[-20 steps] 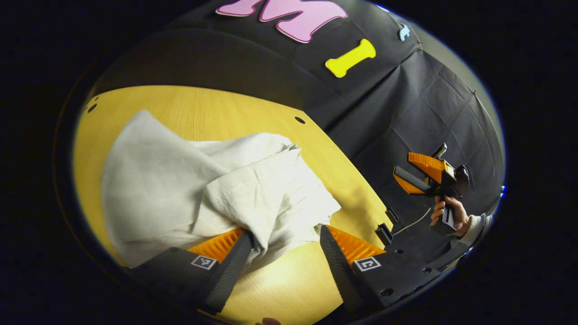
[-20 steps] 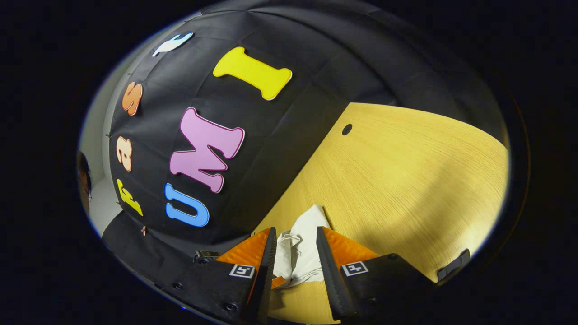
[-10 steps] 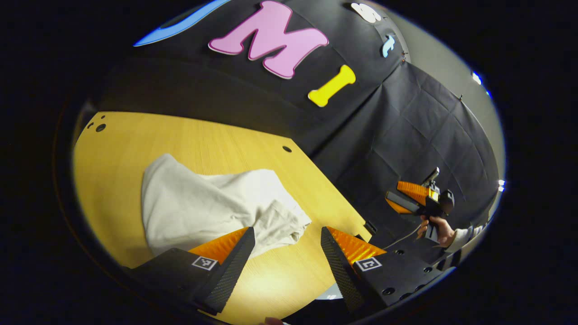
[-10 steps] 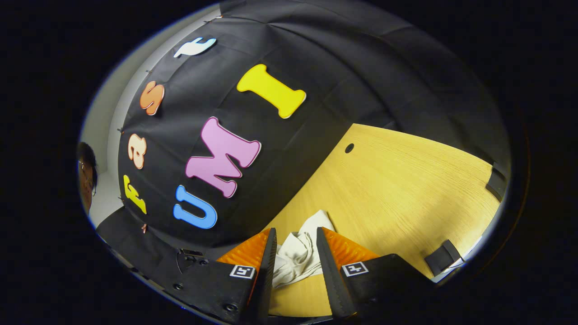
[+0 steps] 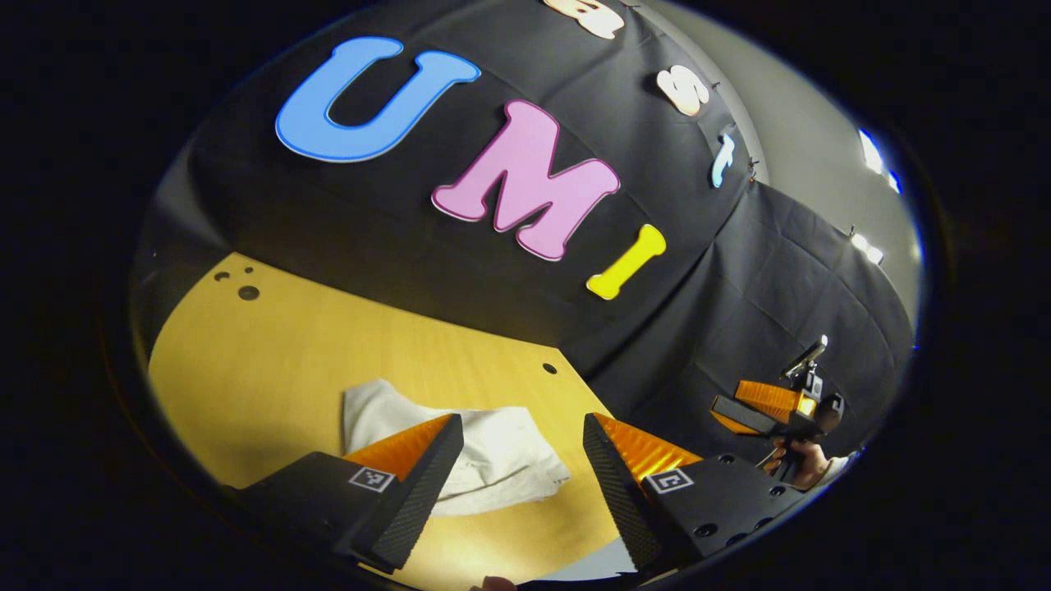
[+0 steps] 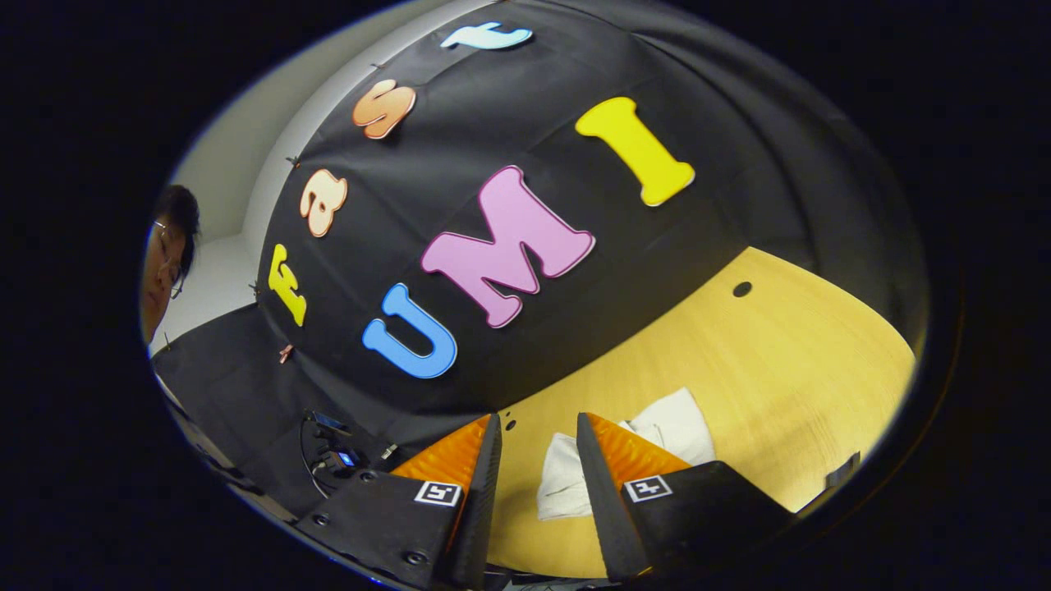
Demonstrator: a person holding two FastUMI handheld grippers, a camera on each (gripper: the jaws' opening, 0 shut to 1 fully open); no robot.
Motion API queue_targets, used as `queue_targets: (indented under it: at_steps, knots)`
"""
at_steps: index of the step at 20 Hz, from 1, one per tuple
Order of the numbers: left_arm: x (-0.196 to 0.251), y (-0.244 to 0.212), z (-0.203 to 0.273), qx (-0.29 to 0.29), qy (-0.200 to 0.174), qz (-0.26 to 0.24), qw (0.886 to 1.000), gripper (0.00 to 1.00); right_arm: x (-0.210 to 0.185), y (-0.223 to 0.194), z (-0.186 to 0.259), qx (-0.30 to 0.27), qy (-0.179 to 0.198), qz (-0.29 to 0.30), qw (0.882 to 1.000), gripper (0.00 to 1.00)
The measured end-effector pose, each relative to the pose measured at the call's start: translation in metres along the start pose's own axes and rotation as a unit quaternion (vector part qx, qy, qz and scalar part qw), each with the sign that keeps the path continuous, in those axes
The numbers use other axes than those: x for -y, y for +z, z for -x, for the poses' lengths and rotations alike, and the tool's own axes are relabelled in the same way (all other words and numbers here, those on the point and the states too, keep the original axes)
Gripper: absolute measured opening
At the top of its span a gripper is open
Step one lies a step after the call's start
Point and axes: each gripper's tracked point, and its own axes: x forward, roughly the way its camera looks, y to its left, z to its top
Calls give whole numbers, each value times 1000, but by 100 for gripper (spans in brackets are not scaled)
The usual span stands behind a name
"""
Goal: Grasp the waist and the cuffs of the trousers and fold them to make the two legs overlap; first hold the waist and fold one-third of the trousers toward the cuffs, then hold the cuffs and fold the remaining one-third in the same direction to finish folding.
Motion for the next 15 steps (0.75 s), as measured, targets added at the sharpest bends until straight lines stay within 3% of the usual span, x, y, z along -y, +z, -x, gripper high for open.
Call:
queue_targets:
  at_steps: [1, 5, 8, 14, 15]
  knots:
    - [-1, 11, 8, 12, 7, -1, 1000, 95, -16, 3, -11, 2, 10, 9, 1000, 59]
    - [0, 59, 24, 60, 24, 25, 998, 95, -64, 9, -42, 2, 35, 50, 998, 60]
    - [0, 81, 38, 87, 34, 27, 995, 95, -76, -4, -55, -14, 37, 111, 993, 60]
    - [-9, 60, 48, 75, 66, 26, 995, 95, -96, -50, -79, -59, 63, 142, 986, 60]
    - [-12, 54, 49, 68, 74, 28, 995, 95, -97, -56, -82, -68, 65, 150, 984, 66]
